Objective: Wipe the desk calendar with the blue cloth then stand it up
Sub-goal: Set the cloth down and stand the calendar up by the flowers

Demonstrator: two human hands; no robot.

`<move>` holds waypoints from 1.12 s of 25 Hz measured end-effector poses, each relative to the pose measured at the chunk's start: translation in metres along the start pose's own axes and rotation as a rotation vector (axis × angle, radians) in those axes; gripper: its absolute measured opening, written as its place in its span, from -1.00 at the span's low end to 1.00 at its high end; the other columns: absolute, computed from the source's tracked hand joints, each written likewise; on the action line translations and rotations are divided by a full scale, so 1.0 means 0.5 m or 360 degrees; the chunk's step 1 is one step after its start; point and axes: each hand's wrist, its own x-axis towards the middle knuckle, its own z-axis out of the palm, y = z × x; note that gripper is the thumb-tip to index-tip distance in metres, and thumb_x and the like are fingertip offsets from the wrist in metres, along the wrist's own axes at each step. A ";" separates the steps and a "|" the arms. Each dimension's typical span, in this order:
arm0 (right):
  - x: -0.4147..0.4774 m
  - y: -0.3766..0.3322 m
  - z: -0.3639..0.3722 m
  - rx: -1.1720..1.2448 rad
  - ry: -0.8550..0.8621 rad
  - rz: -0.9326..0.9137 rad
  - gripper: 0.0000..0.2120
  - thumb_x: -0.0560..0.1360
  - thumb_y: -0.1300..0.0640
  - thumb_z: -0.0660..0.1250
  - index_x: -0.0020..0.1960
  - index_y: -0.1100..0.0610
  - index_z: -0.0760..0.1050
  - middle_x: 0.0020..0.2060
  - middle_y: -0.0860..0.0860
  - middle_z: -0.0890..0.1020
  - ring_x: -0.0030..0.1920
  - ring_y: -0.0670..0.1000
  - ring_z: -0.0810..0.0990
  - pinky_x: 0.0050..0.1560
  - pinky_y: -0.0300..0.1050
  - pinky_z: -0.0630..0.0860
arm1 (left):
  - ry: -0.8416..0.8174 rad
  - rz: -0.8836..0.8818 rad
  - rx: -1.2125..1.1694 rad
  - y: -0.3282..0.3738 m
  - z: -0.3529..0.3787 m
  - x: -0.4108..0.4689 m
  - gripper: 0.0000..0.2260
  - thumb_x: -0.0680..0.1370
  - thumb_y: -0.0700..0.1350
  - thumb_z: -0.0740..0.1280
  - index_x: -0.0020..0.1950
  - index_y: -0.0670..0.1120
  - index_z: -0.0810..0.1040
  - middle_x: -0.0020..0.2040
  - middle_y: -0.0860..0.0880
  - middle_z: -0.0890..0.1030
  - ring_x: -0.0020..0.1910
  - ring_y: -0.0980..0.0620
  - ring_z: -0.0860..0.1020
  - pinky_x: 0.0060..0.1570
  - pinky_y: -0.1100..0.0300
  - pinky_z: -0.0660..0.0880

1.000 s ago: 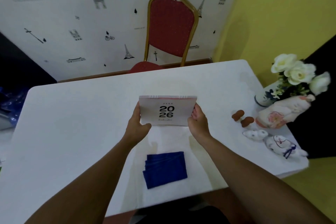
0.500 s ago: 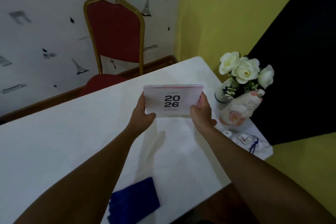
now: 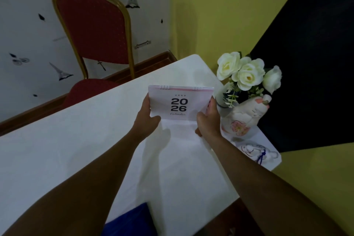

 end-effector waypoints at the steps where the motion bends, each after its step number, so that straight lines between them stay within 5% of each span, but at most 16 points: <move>1: 0.001 0.002 0.000 0.0000 -0.0002 0.0000 -0.19 0.29 0.26 0.11 0.50 -0.20 0.27 0.31 -0.04 0.60 0.06 0.19 0.59 -0.19 -0.14 0.50 | 0.0000 -0.0009 0.0027 0.000 0.000 -0.001 -0.24 0.48 -0.40 0.31 0.54 0.10 0.12 0.39 0.11 0.35 0.26 0.14 0.39 0.23 0.03 0.44; 4: -0.001 0.016 0.003 -0.0088 0.0044 0.0033 -0.19 0.31 0.21 0.14 0.52 -0.25 0.21 0.37 -0.06 0.56 0.19 0.23 0.62 0.01 0.18 0.67 | 0.0038 -0.0042 0.0121 0.001 0.000 -0.012 -0.27 0.53 -0.35 0.29 0.57 0.09 0.06 0.52 0.03 0.30 0.37 0.07 0.31 0.34 -0.07 0.35; 6: 0.005 0.049 0.011 -0.0177 0.0086 0.0061 -0.19 0.33 0.14 0.16 0.51 -0.34 0.14 0.42 -0.10 0.52 0.28 0.24 0.60 0.13 0.42 0.60 | 0.0099 -0.0046 0.0134 0.002 0.003 -0.023 -0.31 0.55 -0.31 0.28 0.57 0.10 0.07 0.53 0.02 0.29 0.43 -0.01 0.32 0.34 -0.09 0.34; 12: -0.018 0.049 0.016 -0.0257 0.0160 0.0056 -0.23 0.31 0.12 0.19 0.50 -0.27 0.22 0.38 -0.15 0.56 0.25 0.15 0.62 0.12 0.30 0.62 | 0.0175 -0.0061 0.0126 0.014 0.022 -0.038 -0.37 0.56 -0.33 0.25 0.54 0.08 0.13 0.46 0.02 0.38 0.32 -0.01 0.41 0.28 -0.09 0.41; 21: -0.028 0.050 -0.018 0.0120 0.0275 0.0118 -0.21 0.32 0.27 0.21 0.53 -0.09 0.30 0.41 0.00 0.54 0.34 0.15 0.58 0.20 0.29 0.62 | 0.0035 -0.0010 0.0194 0.046 0.063 -0.013 -0.37 0.54 -0.31 0.27 0.52 0.10 0.14 0.42 0.01 0.41 0.19 0.09 0.37 0.26 -0.13 0.43; 28: -0.048 0.044 -0.034 0.0043 0.0281 0.0055 -0.21 0.42 0.46 0.21 0.57 -0.02 0.26 0.40 0.06 0.53 0.35 0.07 0.54 0.27 0.04 0.60 | 0.0010 0.0013 0.0205 0.057 0.079 0.026 -0.40 0.54 -0.21 0.30 0.50 0.11 0.16 0.40 0.02 0.42 0.21 0.04 0.41 0.24 -0.13 0.44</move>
